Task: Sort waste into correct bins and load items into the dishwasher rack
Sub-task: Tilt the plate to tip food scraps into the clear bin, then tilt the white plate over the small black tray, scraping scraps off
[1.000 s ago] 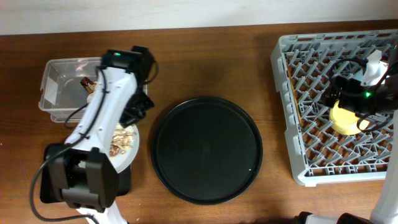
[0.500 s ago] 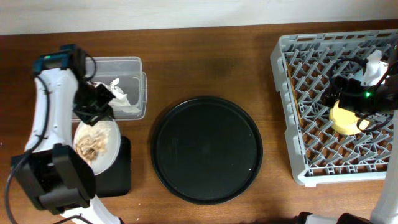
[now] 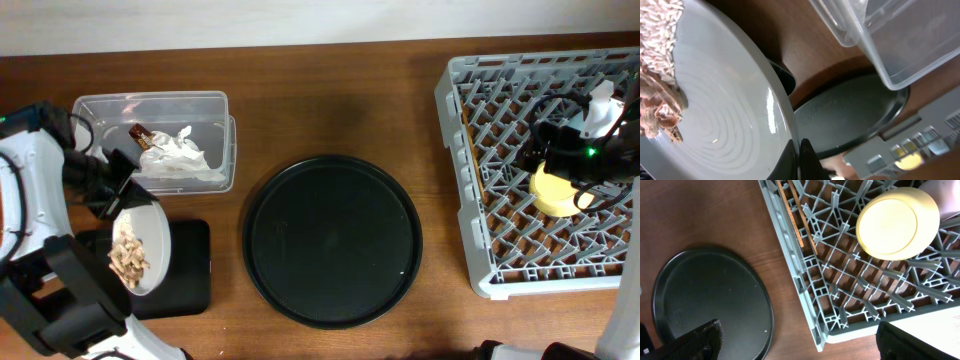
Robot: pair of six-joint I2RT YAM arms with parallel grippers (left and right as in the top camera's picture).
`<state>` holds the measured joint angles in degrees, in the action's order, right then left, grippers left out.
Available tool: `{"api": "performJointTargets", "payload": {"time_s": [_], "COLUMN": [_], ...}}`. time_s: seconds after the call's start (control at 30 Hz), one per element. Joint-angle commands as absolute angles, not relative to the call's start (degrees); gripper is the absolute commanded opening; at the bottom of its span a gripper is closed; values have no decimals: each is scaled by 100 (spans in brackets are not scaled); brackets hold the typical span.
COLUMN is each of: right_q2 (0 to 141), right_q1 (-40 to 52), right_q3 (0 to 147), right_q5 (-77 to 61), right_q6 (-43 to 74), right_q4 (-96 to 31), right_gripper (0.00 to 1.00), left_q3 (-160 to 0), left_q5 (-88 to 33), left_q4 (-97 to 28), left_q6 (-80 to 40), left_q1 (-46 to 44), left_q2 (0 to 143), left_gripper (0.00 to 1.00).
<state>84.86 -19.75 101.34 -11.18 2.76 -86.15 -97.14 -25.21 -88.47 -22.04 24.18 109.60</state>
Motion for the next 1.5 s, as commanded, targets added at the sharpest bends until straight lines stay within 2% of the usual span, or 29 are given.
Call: {"api": "performJointTargets", "payload": {"time_s": [0.0, 0.2, 0.53, 1.0, 1.47], "right_q2": [8501, 8501, 8501, 8501, 8501], "right_q1": [-2001, -2001, -2001, -2001, -2001], "right_q3": [10130, 10130, 10130, 10130, 10130], "right_q5": [-1044, -1044, -1044, -1044, -1044], "right_q6": [263, 263, 263, 263, 263], "right_q4": [-8613, -8615, -8613, -8615, -8613], "right_gripper": [98, 99, 99, 99, 99], "left_q3": [-9277, -8687, -8532, -8532, -8530], "left_q5": [-2936, -4038, -4890, -5575, -5623], "left_q4": [-8737, -8488, -8969, -9677, -9677], "left_q6": [-1887, -1048, -1, 1129, 1142], "left_q1": [2700, 3166, 3931, 4604, 5223], "left_q2": [10796, 10796, 10796, 10796, 10796], "left_gripper": [1, 1, 1, 1, 1]}}
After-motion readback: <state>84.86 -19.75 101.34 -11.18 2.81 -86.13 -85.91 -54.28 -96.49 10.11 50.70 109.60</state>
